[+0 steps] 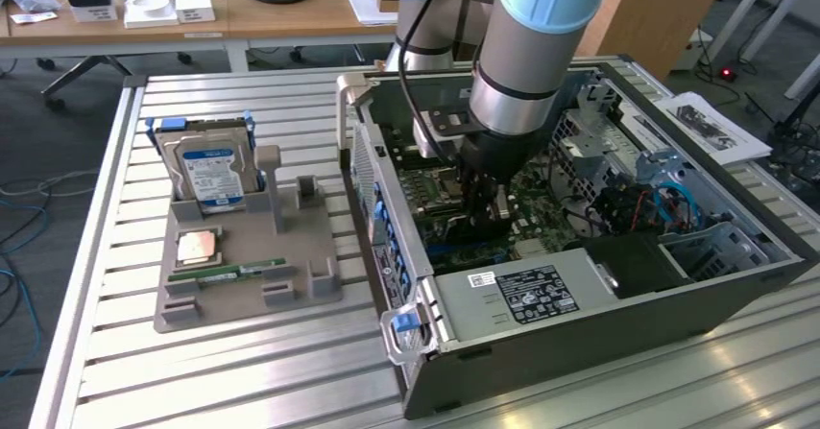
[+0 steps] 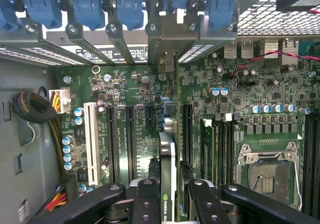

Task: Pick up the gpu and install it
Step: 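Insert the gpu into the slot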

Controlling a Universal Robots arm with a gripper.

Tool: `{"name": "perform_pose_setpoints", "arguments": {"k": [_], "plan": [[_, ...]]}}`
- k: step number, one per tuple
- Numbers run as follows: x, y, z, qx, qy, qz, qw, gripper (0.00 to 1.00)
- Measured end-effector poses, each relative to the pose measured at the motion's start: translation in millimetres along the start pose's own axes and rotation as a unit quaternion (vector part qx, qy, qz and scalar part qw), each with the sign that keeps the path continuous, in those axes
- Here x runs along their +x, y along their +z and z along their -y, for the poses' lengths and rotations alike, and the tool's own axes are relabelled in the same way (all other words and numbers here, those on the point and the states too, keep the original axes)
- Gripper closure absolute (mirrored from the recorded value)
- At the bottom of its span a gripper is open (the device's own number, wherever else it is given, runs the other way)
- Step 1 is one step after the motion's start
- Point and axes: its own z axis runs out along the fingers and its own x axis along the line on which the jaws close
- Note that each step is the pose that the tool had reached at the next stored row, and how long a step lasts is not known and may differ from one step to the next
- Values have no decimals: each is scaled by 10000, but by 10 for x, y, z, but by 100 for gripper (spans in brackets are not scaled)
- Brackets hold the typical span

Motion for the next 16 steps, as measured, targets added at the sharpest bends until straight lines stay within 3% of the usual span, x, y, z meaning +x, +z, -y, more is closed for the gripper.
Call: {"name": "perform_pose_setpoints", "arguments": {"k": [9, 12, 16], "plan": [[0, 0, -1, 0, 1, 0, 10000, 73], [0, -1, 0, -1, 0, -1, 10000, 55], [0, -1, 0, 0, 0, -1, 10000, 43]]}}
